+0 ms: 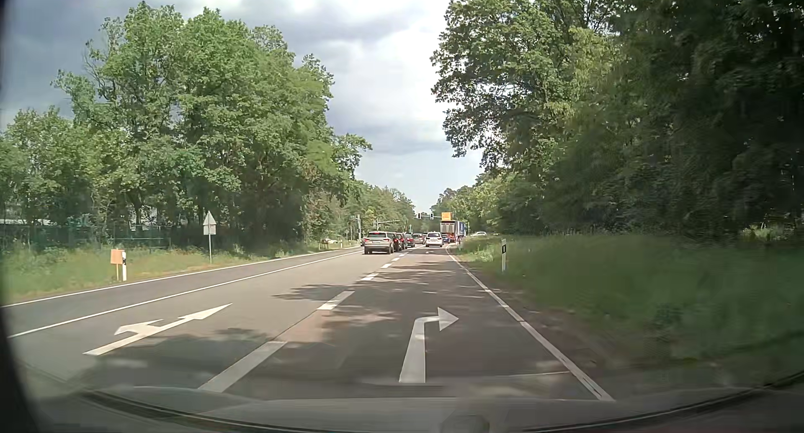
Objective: Follow the waypoints while adhering to traffic rules and regulations
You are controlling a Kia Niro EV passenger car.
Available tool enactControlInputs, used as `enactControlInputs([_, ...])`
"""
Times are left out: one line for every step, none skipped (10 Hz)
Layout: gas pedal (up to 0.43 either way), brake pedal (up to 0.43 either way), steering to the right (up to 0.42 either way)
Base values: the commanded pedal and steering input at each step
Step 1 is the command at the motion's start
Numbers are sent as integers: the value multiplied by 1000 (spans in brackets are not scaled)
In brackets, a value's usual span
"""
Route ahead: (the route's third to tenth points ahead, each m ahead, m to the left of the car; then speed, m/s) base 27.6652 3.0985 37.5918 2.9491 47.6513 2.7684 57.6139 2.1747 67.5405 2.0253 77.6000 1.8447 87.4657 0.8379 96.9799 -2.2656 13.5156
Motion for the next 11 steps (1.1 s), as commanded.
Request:
enactControlInputs([0, 244, -1])
enactControlInputs([0, 244, -1])
enactControlInputs([0, 244, -1])
enactControlInputs([0, 244, 0])
enactControlInputs([0, 244, 0])
enactControlInputs([0, 244, -1])
enactControlInputs([0, 244, 0])
enactControlInputs([0, 244, 0])
enactControlInputs([0, 244, 0])
enactControlInputs([0, 244, 0])
enactControlInputs([0, 244, 0])
